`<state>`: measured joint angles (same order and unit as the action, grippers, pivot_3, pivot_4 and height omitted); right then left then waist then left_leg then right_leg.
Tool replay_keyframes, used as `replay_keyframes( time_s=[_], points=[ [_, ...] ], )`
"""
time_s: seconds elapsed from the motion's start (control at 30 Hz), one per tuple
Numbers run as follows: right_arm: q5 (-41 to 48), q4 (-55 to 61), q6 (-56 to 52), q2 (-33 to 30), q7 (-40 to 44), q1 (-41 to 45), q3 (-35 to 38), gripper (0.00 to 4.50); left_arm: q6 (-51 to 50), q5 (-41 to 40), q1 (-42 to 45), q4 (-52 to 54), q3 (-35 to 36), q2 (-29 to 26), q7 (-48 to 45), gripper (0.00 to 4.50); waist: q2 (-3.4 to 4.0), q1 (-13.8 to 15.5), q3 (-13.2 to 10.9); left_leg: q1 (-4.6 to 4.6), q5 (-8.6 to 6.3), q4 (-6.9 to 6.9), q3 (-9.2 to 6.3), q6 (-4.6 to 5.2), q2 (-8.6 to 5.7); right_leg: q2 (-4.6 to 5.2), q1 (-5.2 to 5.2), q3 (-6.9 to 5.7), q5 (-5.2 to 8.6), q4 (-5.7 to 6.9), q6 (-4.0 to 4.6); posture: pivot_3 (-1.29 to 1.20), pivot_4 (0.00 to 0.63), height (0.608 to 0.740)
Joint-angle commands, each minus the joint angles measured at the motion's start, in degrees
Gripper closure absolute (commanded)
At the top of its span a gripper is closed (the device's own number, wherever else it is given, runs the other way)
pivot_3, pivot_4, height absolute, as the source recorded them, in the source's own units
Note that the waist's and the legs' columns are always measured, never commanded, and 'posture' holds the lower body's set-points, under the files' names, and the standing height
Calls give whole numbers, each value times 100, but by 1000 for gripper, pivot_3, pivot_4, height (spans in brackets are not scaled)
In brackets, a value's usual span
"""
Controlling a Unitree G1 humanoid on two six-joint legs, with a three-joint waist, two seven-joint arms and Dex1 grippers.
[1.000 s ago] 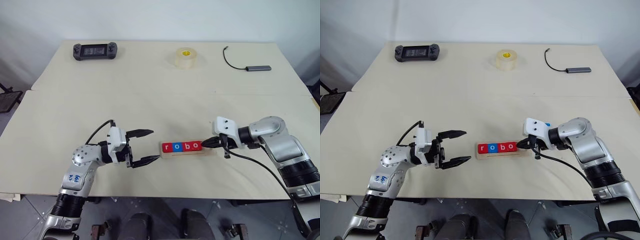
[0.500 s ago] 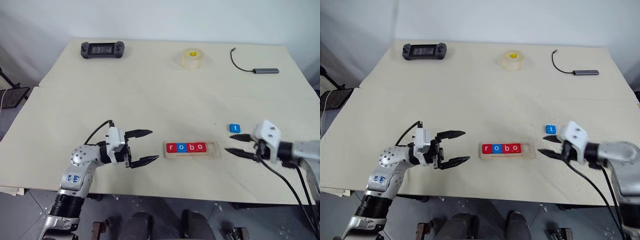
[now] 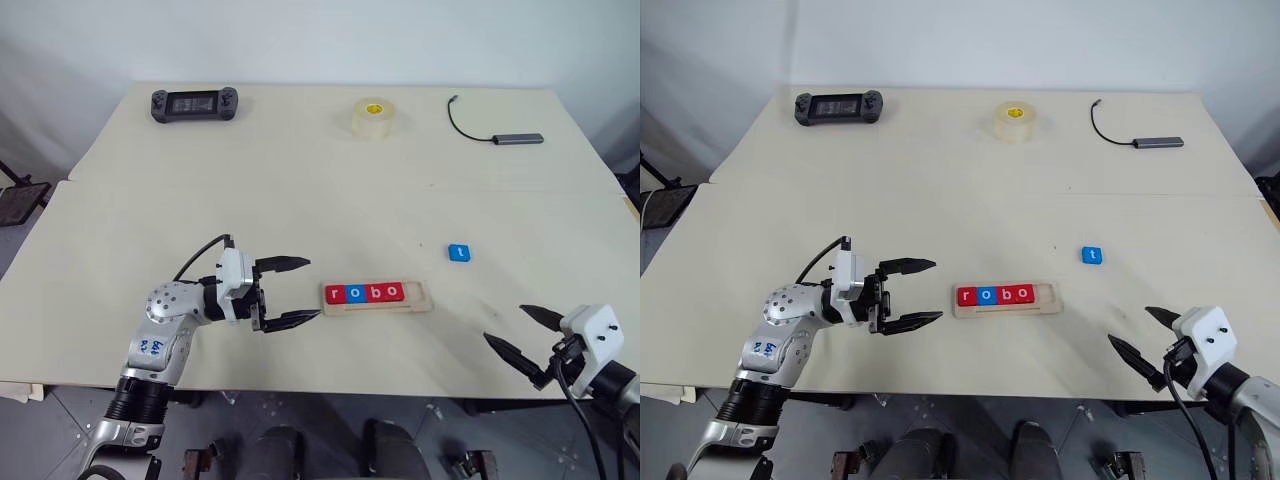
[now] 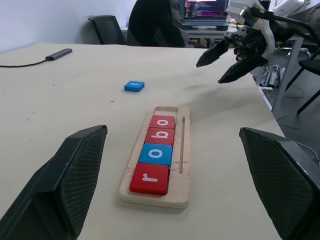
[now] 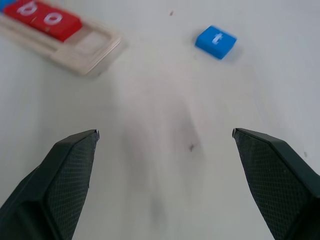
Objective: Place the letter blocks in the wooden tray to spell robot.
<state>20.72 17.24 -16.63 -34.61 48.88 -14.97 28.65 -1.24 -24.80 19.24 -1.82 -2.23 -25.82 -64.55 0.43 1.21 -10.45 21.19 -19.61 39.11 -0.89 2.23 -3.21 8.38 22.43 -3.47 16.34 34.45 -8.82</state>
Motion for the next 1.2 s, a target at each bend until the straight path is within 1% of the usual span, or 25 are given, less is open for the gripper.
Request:
replay_keyframes(
  time_s=[0.03,0.1,0.17,0.3,0.43,0.57,0.67,0.9,1.03,1.2],
  points=[
    [316,236,-798,-32,-587,620,-188,23,94,-23,27,66,63,19,20,0,0,-4,0,1,0,1,0,0,0,0,1,1,0,0,0,0,150,740],
    [532,155,-1533,-20,-964,1275,-391,23,110,-15,-2,93,81,23,56,0,0,-13,0,0,1,1,-1,-1,1,0,4,2,1,-1,2,0,150,740],
    [339,-80,-2361,-40,-1529,2011,-760,23,119,-8,-41,138,87,27,92,0,0,-16,0,2,3,2,-3,-3,2,1,8,2,3,-2,5,0,150,740],
    [238,-511,-3271,13,-2095,2945,-1122,23,120,-4,-94,211,93,29,165,0,1,40,0,11,4,-1,-16,-7,3,2,14,-9,8,5,15,0,150,740],
    [-70,-1460,-3546,164,-2695,3820,-1321,23,105,-15,-186,324,106,13,219,0,1,2,0,22,3,-2,-18,-2,-9,7,16,-14,7,8,14,0,150,740],
    [-298,-1905,-3743,337,-3190,4207,-1393,23,79,-14,-244,423,124,1,299,0,1,4,0,23,3,-4,-18,-1,-8,6,17,-19,7,9,13,0,150,740],
    [-232,-1766,-4043,444,-3303,4276,-1412,665,64,-28,-287,485,152,-27,347,0,1,-5,0,22,4,-3,-14,-1,-6,5,16,-18,7,10,13,0,150,740],
    [-157,-1172,-4493,507,-3448,4228,-1327,3018,44,-25,-274,478,131,-23,355,0,1,-15,1,22,4,-3,-14,0,-5,3,17,-17,7,14,13,0,150,740],
    [2,-521,-4928,488,-3461,4065,-1164,3045,48,-29,-176,376,80,14,289,0,1,-1,0,23,4,-3,-14,0,-5,3,20,-16,7,16,13,0,150,740],
    [219,818,-5738,547,-3566,3416,-932,3045,58,-29,-50,201,2,73,146,0,1,18,1,25,3,-3,-17,0,-6,3,21,-16,7,15,13,0,150,740]
  ],
)
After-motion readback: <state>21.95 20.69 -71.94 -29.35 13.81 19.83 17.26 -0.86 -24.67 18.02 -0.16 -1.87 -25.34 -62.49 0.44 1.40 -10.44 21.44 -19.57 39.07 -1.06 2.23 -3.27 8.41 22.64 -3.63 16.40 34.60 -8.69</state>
